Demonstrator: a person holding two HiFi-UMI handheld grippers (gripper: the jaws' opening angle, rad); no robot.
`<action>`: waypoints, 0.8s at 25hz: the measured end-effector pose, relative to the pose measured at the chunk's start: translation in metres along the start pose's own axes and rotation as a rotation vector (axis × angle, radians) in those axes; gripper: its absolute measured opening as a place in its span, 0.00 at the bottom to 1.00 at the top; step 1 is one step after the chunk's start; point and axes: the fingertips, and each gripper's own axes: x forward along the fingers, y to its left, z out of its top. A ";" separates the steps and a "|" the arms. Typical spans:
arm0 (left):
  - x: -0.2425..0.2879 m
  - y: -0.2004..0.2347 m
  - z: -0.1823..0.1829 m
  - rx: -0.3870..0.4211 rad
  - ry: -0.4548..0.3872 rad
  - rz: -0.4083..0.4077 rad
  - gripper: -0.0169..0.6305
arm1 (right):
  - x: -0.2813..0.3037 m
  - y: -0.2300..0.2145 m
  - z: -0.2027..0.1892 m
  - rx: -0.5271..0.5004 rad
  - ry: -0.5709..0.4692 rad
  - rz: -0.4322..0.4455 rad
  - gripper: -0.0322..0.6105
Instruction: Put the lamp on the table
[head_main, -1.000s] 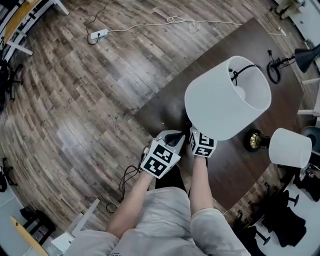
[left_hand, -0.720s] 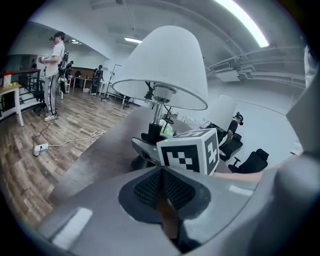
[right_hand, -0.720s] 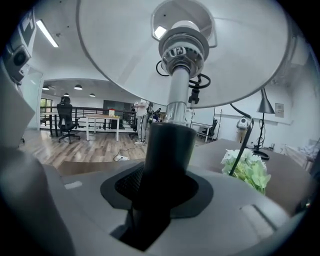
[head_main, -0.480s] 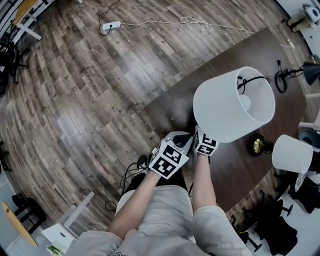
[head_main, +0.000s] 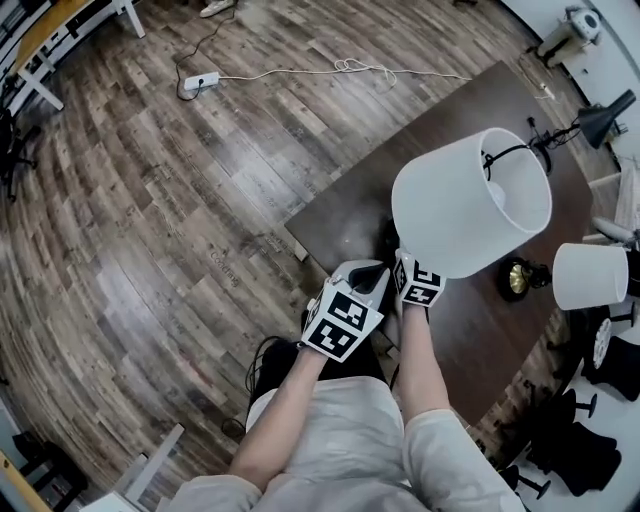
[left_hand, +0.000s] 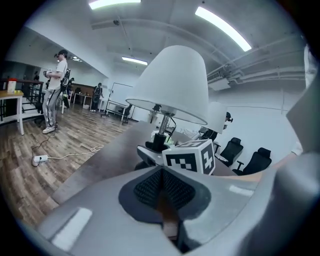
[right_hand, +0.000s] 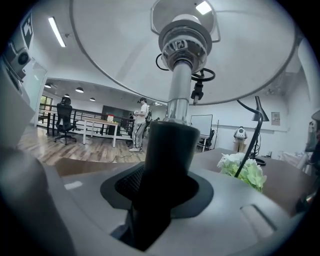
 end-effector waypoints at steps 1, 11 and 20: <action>-0.002 -0.001 -0.001 0.007 -0.007 0.000 0.03 | 0.001 0.001 0.001 -0.004 -0.001 0.001 0.32; -0.039 0.006 -0.017 -0.021 -0.048 0.039 0.03 | 0.003 -0.006 -0.004 0.041 0.057 -0.016 0.36; -0.087 0.004 -0.026 0.033 0.006 0.055 0.03 | -0.059 0.010 -0.038 0.113 0.178 -0.061 0.40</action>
